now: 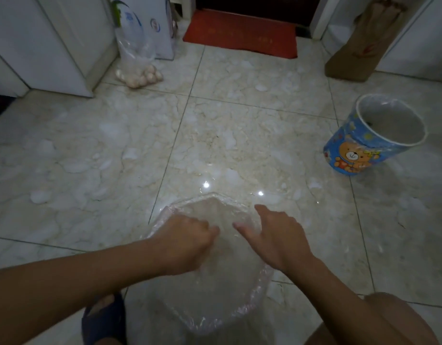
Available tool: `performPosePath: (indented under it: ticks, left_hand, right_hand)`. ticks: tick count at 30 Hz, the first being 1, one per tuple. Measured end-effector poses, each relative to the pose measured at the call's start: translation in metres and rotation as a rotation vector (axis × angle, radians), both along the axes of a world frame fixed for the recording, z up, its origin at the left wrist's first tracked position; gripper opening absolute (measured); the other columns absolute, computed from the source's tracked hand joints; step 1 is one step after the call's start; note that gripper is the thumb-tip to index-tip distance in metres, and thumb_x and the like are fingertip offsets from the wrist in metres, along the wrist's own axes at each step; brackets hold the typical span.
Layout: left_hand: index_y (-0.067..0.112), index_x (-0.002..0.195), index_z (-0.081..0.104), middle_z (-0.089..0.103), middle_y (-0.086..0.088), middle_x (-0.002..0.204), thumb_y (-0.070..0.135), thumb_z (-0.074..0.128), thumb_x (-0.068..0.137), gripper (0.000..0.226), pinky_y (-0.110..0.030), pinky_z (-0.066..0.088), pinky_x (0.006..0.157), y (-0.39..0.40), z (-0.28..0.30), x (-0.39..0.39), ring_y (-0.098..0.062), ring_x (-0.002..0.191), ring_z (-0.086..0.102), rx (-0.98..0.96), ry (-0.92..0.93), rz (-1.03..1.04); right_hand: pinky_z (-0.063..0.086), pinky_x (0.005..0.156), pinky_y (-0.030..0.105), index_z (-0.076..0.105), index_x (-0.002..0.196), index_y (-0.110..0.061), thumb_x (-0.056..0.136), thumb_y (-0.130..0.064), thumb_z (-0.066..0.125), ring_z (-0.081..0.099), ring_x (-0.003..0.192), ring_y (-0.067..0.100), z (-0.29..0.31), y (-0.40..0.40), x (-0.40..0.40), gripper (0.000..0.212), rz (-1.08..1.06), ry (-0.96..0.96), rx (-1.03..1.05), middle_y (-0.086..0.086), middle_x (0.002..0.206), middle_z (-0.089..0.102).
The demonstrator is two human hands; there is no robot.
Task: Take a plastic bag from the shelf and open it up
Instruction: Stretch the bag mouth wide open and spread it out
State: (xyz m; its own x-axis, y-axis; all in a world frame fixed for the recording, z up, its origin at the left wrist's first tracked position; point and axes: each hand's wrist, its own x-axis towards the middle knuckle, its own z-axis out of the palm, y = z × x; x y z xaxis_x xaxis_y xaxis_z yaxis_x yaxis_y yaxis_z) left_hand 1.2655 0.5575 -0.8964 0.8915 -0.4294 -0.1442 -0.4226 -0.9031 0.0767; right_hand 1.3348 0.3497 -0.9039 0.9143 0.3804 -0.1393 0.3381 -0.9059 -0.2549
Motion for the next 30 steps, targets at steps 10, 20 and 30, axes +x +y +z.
performPosePath:
  ticks: [10,20,30]
  left_hand:
    - [0.01,0.12,0.041,0.069,-0.01,0.096,0.022,0.049,0.093,0.031,-0.031,0.048,0.058,0.043,-0.021,-0.024,-0.027,0.078,0.067,-0.057,0.245,0.818]
    - [0.022,0.137,0.044,0.06,-0.016,0.119,0.02,0.048,0.098,0.039,-0.042,0.047,0.084,0.058,-0.032,0.019,-0.035,0.104,0.06,-0.441,0.038,0.936]
    - [0.011,0.154,0.009,0.024,-0.017,0.159,0.037,0.046,0.099,0.071,-0.05,0.031,0.111,0.056,-0.034,0.0,-0.037,0.142,0.032,-0.583,0.111,1.173]
  right_hand:
    - [0.02,0.039,0.024,0.044,0.114,-0.012,0.101,-0.021,0.036,0.04,0.047,0.011,-0.031,0.007,-0.001,0.018,0.047,0.054,-0.097,-0.001,0.07,0.054]
    - [0.031,0.042,0.024,0.046,0.109,-0.01,0.103,-0.024,0.035,0.046,0.051,0.008,-0.039,0.018,0.012,0.018,-0.244,0.091,0.139,-0.001,0.071,0.057]
    - [0.052,0.058,0.027,0.071,0.076,-0.013,0.092,-0.011,0.058,0.061,0.062,0.014,-0.04,0.005,0.024,0.021,-0.665,0.421,0.83,0.0,0.066,0.067]
